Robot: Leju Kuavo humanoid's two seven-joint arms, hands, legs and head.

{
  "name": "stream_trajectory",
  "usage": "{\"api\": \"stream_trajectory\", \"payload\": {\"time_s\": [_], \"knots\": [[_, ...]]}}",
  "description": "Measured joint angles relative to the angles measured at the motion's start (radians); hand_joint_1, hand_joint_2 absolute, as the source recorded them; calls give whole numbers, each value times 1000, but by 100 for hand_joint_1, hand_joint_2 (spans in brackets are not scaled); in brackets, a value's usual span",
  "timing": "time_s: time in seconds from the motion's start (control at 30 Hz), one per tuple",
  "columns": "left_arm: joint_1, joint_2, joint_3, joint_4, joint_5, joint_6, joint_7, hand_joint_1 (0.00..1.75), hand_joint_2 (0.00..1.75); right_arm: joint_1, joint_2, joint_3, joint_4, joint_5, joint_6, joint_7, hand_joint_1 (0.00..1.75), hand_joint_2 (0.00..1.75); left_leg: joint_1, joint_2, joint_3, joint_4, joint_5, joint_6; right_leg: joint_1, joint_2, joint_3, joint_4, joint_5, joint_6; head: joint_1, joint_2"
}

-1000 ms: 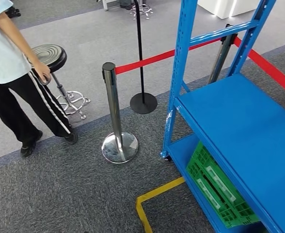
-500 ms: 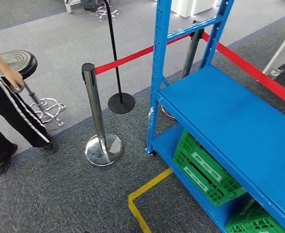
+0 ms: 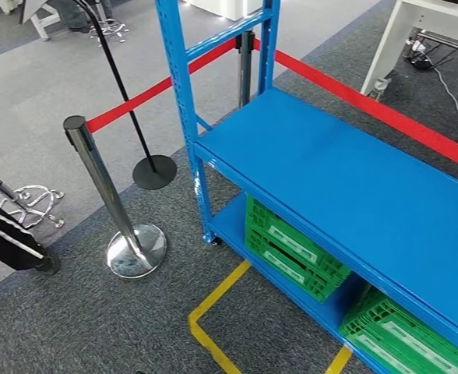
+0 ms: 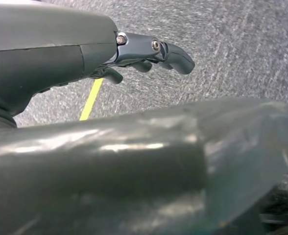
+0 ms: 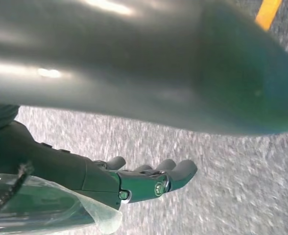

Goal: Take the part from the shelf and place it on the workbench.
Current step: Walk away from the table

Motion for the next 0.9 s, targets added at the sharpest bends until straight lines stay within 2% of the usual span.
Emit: {"api": "stream_trajectory", "payload": {"time_s": [0.03,0.07,0.1,0.13,0.2,0.23,0.27,0.33,0.37,0.4,0.43,0.47,0.5,0.53,0.57,0.6,0.63,0.67,0.73,0.77,0.83,0.87,0.9], "knots": [[1,0,0,0,0,0,0,0,0,1,0,0,0,0,0,0,0,0,1,-6,-23,56,-20,-2,0,13,-2,1,1,0,0,0],[1,1,0,0,1,-1,0,0,0,2,0,0,0,0,0,0,0,0,2,-8,-31,77,-17,-3,0,27,-3,3,2,0,0,0],[1,1,0,0,1,-1,-1,0,0,3,0,0,0,0,-1,0,0,0,3,-10,-22,59,7,-2,0,41,-4,4,2,1,0,0],[1,1,0,0,1,-1,-2,0,0,3,0,0,0,0,-1,0,0,0,5,-16,2,5,45,0,0,56,-3,6,2,2,0,0],[2,2,0,0,1,-1,-3,0,0,1,0,0,1,0,-1,0,0,0,8,-64,59,-132,114,9,0,84,-6,9,4,8,1,0],[1,2,0,0,1,-1,-4,0,0,-1,0,0,1,0,-1,0,0,0,9,-86,77,-179,129,13,-1,97,-12,11,6,14,0,0],[0,2,0,0,1,-1,-5,0,0,-1,0,0,2,0,-1,0,0,0,9,-102,84,-202,132,17,-2,108,-19,12,9,21,0,0],[-1,2,0,0,1,-1,-7,0,0,2,0,0,2,1,-1,1,0,0,8,-89,84,-214,133,24,-6,130,-34,10,18,38,-2,0],[-2,2,0,0,1,-1,-8,0,0,5,0,0,2,1,-2,1,0,0,9,-76,84,-220,137,29,-6,123,-42,12,16,44,-2,0],[-2,1,0,0,1,-1,-9,0,0,6,0,0,2,1,-2,1,0,0,10,-62,84,-227,142,35,-4,102,-55,29,2,48,1,0],[-2,0,0,0,0,-1,-10,0,0,5,0,0,3,1,-3,1,0,0,11,-46,83,-233,147,39,-2,73,-77,66,-23,51,5,0],[-1,0,0,0,0,-1,-10,0,0,3,0,0,3,1,-3,1,0,0,10,-29,81,-234,149,43,-1,39,-106,125,-60,53,8,0],[1,0,0,0,-1,-1,-10,0,0,0,0,0,3,1,-3,1,0,0,8,-12,78,-235,149,45,-1,18,-138,197,-96,55,12,0],[3,0,0,0,-1,-2,-10,0,0,-1,0,0,3,1,-3,1,0,0,6,6,76,-234,149,45,-1,9,-164,259,-122,58,13,0],[5,1,0,0,-1,-2,-10,0,0,0,0,0,3,1,-3,1,0,0,5,22,74,-234,149,45,-2,5,-174,293,-130,60,13,0],[5,1,0,0,-1,-2,-10,0,0,3,0,0,3,1,-3,1,0,0,4,36,73,-234,149,45,-2,1,-163,288,-120,61,13,0],[4,1,0,0,-1,-2,-10,0,0,5,0,0,3,1,-3,1,0,0,4,48,74,-233,149,44,-3,-5,-130,240,-93,62,13,0],[4,0,0,0,-1,-2,-10,0,0,5,0,0,3,1,-3,2,0,0,3,59,76,-231,148,42,-3,-22,-82,165,-62,61,13,0],[3,0,0,0,-2,-2,-10,0,0,0,0,0,3,1,-3,1,0,0,-2,80,78,-224,144,33,2,-58,-5,37,-27,52,14,0],[3,0,0,0,-2,-2,-10,0,0,-2,0,0,4,1,-3,1,0,0,-5,89,78,-221,142,28,5,-68,9,9,-24,45,13,0],[1,1,0,0,-2,-2,-11,0,0,1,0,0,4,1,-3,1,0,0,-6,104,80,-218,142,19,6,-55,4,5,-24,28,11,0],[0,1,0,0,-2,-2,-11,0,0,4,-1,0,4,1,-4,1,0,0,-4,96,80,-214,137,12,5,-46,3,4,-22,21,11,0],[-1,1,0,0,-2,-2,-11,0,0,5,-1,0,4,1,-4,1,0,0,-1,77,76,-200,122,6,4,-38,4,3,-18,13,10,0]]}}
